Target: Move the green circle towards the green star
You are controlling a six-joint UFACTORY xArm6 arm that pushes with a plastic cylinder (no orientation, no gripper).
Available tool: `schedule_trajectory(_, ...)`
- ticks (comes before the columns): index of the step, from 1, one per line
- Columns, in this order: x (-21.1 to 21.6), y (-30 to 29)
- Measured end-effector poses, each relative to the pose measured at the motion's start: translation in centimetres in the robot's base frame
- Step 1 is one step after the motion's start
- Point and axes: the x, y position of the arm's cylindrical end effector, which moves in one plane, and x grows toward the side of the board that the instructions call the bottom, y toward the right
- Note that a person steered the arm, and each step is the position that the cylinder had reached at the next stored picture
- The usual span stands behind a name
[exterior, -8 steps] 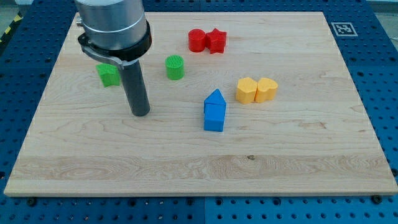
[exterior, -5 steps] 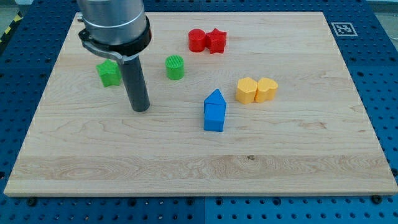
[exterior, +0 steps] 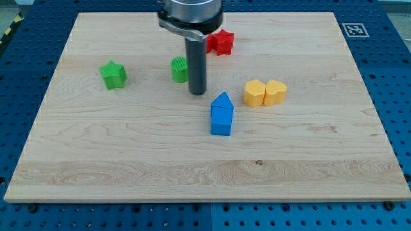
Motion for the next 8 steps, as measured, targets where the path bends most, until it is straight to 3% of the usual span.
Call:
schedule_trajectory(2, -5.1, 0.2)
schedule_trajectory(4, -4.6, -7.1)
schedule_trajectory(5, -4.1, -6.5)
schedule_trajectory(6, -0.7, -6.4)
schedule_trajectory(8, 5.4, -12.8)
